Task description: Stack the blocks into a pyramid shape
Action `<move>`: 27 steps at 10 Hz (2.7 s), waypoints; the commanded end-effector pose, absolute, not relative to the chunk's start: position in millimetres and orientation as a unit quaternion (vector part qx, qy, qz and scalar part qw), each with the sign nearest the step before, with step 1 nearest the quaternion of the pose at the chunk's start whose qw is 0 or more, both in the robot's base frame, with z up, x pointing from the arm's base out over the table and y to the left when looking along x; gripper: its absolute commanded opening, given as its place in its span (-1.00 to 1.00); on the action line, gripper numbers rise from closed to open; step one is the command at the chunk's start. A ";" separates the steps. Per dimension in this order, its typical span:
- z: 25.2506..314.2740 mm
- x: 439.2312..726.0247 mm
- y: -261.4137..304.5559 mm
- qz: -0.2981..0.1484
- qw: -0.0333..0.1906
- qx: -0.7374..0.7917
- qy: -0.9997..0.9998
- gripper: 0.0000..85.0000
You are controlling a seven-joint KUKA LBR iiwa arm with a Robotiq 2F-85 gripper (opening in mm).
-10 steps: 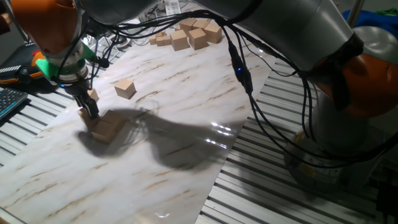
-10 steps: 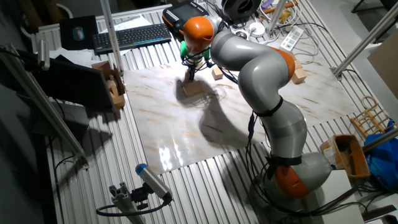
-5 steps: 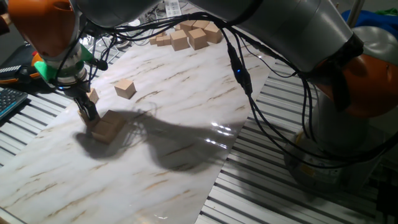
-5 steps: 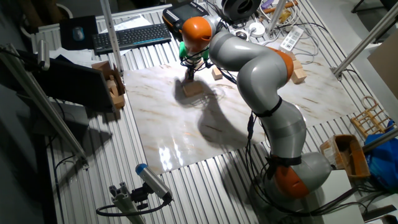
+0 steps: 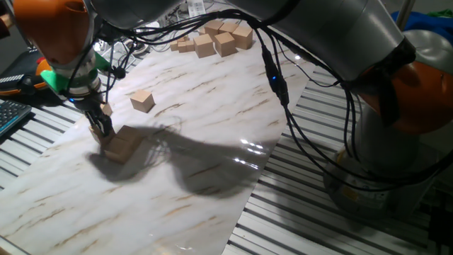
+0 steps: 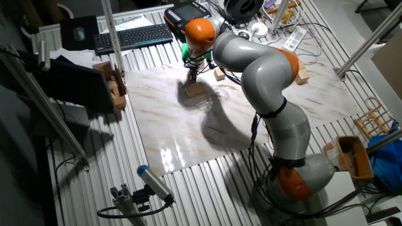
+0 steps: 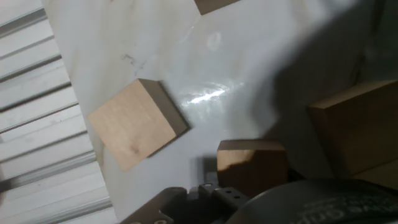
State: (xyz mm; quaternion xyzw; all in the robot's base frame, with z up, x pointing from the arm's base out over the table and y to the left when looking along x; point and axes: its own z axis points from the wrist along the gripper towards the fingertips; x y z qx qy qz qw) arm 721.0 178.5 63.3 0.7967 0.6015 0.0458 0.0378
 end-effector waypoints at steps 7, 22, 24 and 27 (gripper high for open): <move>121.2 697.9 186.5 0.047 0.041 0.736 0.674 -1.00; 123.0 679.2 131.9 0.031 0.044 0.649 0.758 -1.00; 113.1 674.3 118.4 0.035 0.040 0.652 0.756 -1.00; 110.8 669.8 108.0 0.030 0.033 0.672 0.739 -1.00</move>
